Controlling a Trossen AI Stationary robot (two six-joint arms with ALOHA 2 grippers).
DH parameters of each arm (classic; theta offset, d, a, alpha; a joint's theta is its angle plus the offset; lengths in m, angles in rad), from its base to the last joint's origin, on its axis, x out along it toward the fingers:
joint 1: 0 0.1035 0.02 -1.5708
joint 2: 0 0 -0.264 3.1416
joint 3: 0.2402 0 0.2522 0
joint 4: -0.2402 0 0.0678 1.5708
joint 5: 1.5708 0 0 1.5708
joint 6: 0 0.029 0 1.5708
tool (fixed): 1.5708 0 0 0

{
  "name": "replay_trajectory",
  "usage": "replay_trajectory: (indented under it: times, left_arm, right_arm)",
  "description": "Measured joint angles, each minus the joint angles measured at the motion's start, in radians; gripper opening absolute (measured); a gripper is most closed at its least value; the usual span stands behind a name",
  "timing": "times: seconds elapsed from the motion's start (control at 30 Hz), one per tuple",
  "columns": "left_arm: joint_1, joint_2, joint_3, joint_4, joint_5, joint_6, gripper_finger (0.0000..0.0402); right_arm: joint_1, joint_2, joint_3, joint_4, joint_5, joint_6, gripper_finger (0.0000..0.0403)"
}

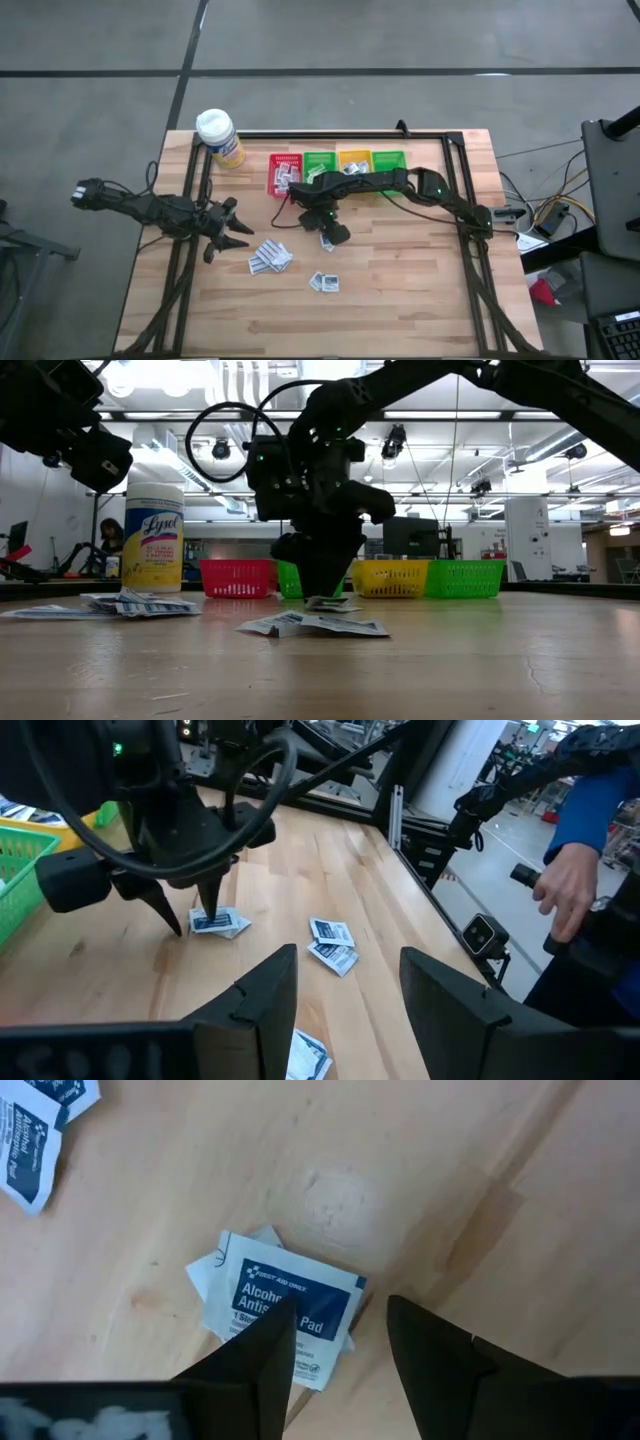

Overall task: Pick & Place First Aid Supplies
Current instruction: Put the alcohol pad into the yellow bin

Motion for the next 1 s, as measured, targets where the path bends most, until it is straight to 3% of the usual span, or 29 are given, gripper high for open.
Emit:
replay_trajectory:
  times: [0.43,0.7,0.87,1.0]
  left_arm:
    - [0.000,0.000,0.000,-0.001,0.000,0.000,0.0172]
    - [0.000,0.000,0.000,0.000,0.000,0.000,0.0172]
    - [0.000,0.000,0.000,0.000,0.000,0.000,0.0172]
    - [0.000,0.000,0.000,-0.001,0.000,0.001,0.0172]
  right_arm:
    - [0.018,0.000,-0.006,0.003,-0.002,-0.013,0.0148]
    - [0.023,0.000,-0.008,0.006,0.001,-0.016,0.0166]
    - [0.061,-0.007,-0.036,0.047,0.165,-0.013,0.0165]
    - [0.088,-0.008,-0.066,0.084,0.218,-0.012,0.0152]
